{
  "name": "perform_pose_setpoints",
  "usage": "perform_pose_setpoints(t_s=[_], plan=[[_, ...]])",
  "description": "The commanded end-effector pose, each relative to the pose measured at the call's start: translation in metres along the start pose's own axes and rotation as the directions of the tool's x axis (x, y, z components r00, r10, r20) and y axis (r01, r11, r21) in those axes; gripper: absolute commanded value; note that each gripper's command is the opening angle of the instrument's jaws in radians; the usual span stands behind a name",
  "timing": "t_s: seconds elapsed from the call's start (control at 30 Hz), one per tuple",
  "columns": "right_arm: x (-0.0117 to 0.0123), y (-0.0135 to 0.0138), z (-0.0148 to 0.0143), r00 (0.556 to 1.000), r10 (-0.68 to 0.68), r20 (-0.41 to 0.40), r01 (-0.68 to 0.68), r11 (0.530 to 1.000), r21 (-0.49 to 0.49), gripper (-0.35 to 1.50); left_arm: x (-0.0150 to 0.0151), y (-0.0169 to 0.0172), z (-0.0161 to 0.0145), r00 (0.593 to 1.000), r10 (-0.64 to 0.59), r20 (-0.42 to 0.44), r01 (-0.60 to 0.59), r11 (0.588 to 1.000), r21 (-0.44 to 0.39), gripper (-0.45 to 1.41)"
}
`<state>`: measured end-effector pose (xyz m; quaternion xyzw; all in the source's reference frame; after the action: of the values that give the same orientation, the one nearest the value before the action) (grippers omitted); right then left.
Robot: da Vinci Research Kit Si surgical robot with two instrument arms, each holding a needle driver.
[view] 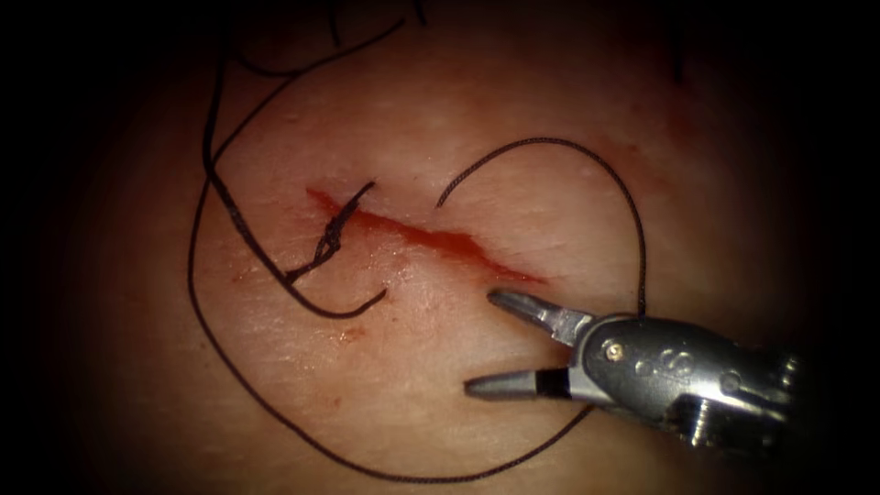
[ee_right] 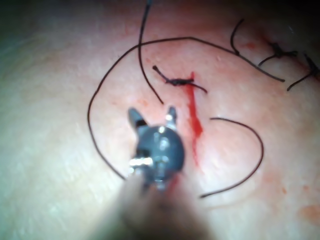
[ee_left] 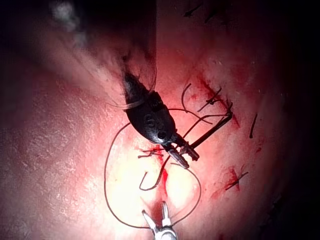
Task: Wound Closure
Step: Use the right gripper to pull the thread all the way through the tissue, leaving a small piece on the end
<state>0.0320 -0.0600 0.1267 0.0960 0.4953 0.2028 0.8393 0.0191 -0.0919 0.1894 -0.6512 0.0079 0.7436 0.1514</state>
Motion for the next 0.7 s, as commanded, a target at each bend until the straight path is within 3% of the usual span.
perform_pose_setpoints(t_s=[0.03, 0.23, 0.3, 0.33, 0.53, 0.57, 0.6, 0.67, 0.7], plan=[[-0.0001, 0.0003, 0.0027, 1.000, -0.022, -0.006, 0.022, 1.000, -0.006, 1.21, -0.0006, 0.0008, 0.0008, 1.000, 0.001, -0.006, -0.001, 1.000, -0.008, -0.45], [-0.0026, 0.0005, 0.0093, 0.996, -0.088, 0.023, 0.089, 0.996, -0.023, 1.18, 0.0000, 0.0010, 0.0016, 1.000, -0.003, -0.016, 0.003, 1.000, -0.014, -0.45], [-0.0030, 0.0005, 0.0099, 0.995, -0.091, 0.029, 0.092, 0.995, -0.026, 1.18, 0.0000, 0.0010, 0.0016, 1.000, -0.003, -0.016, 0.003, 1.000, -0.014, -0.45], [-0.0042, 0.0008, 0.0116, 0.993, -0.112, 0.039, 0.113, 0.993, -0.036, 1.16, 0.0000, 0.0011, 0.0017, 1.000, -0.002, -0.018, 0.002, 1.000, -0.016, -0.45], [-0.0057, 0.0009, 0.0133, 0.988, -0.137, 0.077, 0.140, 0.990, -0.027, 1.09, 0.0000, 0.0012, 0.0018, 1.000, -0.001, -0.022, 0.001, 1.000, -0.019, -0.45], [-0.0061, 0.0008, 0.0137, 0.984, -0.154, 0.088, 0.156, 0.988, -0.017, 1.01, 0.0000, 0.0012, 0.0019, 1.000, -0.002, -0.022, 0.001, 1.000, -0.018, -0.45], [-0.0063, 0.0008, 0.0137, 0.981, -0.174, 0.090, 0.176, 0.984, -0.007, 0.76, 0.0000, 0.0013, 0.0020, 1.000, -0.001, -0.023, 0.001, 1.000, -0.018, -0.45], [-0.0063, 0.0005, 0.0132, 0.970, -0.232, 0.077, 0.231, 0.973, 0.026, -0.32, 0.0001, 0.0015, 0.0022, 1.000, -0.001, -0.025, 0.000, 1.000, -0.019, -0.45], [-0.0062, 0.0004, 0.0128, 0.970, -0.232, 0.074, 0.231, 0.973, 0.025, -0.35, 0.0001, 0.0016, 0.0023, 1.000, -0.001, -0.027, 0.000, 1.000, -0.020, -0.45]])
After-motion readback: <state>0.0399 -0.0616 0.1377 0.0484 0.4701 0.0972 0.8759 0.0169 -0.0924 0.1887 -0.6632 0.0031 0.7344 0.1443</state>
